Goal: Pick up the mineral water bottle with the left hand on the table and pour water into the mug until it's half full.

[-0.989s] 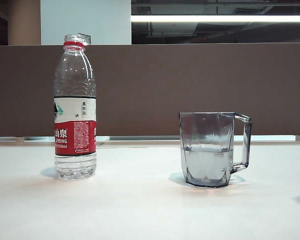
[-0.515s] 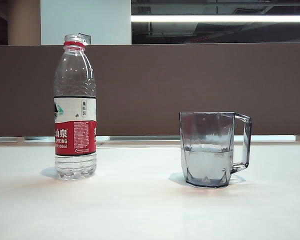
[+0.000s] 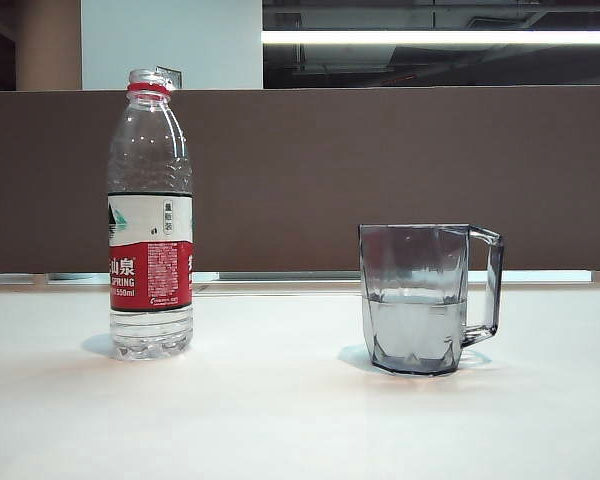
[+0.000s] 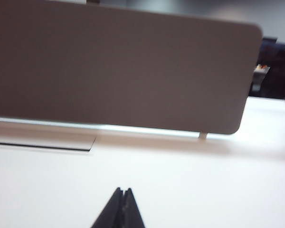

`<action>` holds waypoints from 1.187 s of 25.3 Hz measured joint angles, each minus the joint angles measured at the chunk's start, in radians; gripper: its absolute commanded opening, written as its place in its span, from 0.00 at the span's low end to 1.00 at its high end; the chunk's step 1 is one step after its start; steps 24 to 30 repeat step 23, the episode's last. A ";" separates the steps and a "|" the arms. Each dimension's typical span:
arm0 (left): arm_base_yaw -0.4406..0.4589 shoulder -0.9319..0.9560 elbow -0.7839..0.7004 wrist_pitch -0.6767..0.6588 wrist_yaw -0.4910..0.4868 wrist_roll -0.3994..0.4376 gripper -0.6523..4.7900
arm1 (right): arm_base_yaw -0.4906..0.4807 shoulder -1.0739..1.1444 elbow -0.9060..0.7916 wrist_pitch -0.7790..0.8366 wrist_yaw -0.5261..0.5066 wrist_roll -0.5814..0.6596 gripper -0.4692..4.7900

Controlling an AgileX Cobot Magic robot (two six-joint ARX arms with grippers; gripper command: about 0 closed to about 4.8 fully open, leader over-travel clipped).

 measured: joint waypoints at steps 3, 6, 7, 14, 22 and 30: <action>0.000 0.000 0.000 0.000 0.000 0.000 0.11 | 0.015 -0.016 0.000 -0.027 -0.002 0.016 0.09; 0.000 0.000 0.000 -0.001 0.000 0.000 0.11 | 0.016 -0.018 0.000 -0.085 -0.001 0.041 0.09; 0.000 0.000 0.000 -0.001 0.000 0.000 0.11 | 0.015 -0.017 0.000 -0.092 0.000 0.042 0.09; 0.000 0.000 0.000 -0.001 0.000 0.000 0.11 | 0.015 -0.018 0.000 -0.098 0.002 0.043 0.09; 0.000 0.000 0.000 -0.001 0.000 0.000 0.11 | 0.015 -0.018 0.000 -0.100 0.002 0.043 0.09; 0.000 0.000 0.000 -0.001 0.000 0.000 0.11 | 0.015 -0.018 0.000 -0.100 0.002 0.043 0.09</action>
